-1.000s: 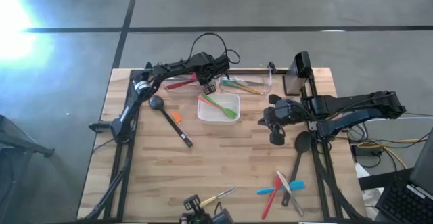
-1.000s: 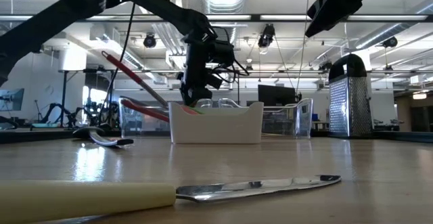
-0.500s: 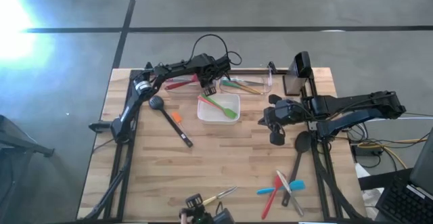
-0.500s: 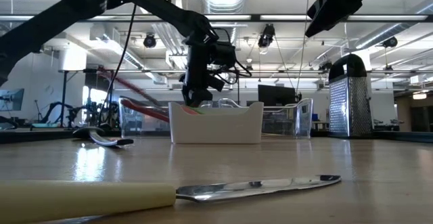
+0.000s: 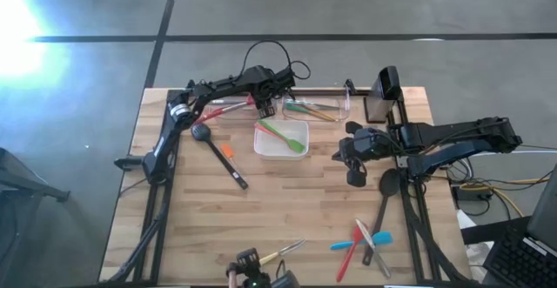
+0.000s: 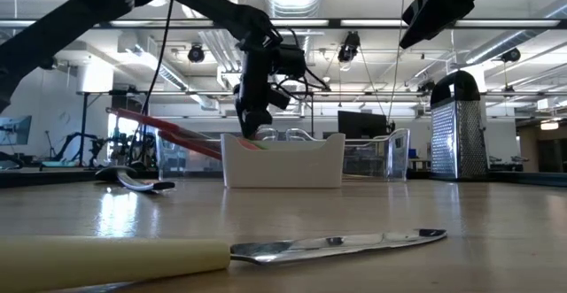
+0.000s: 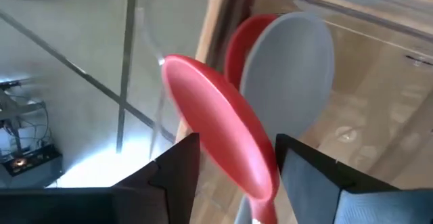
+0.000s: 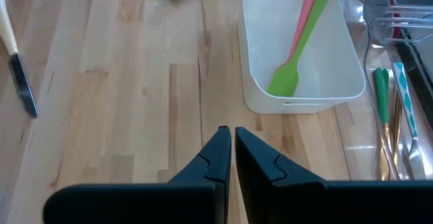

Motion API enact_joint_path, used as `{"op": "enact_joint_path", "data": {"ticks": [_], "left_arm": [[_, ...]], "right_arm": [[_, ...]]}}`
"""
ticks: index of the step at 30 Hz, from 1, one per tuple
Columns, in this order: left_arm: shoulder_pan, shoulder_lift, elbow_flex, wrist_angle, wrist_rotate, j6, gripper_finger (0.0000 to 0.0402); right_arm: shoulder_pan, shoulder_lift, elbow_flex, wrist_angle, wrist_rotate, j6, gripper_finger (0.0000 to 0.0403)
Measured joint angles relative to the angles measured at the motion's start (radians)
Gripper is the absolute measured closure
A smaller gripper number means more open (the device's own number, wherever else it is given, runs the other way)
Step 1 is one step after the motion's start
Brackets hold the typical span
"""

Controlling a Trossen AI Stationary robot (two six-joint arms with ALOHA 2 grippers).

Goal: Pick & Place Kitchen Items
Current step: Put the red serving spoon into the left transparent bin, then put the silver table knife into the right transparent bin

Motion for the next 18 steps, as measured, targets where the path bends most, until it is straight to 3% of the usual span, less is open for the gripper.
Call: {"op": "enact_joint_path", "data": {"ticks": [12,18], "left_arm": [[-0.007,-0.155,0.023,-0.024,0.000,0.023,0.0202],[-0.012,-0.280,0.017,-0.155,-0.002,0.010,0.0202]], "right_arm": [[0.000,0.000,0.000,0.001,0.000,0.004,0.0385],[0.000,0.000,0.000,0.000,0.000,0.008,0.0385]]}}
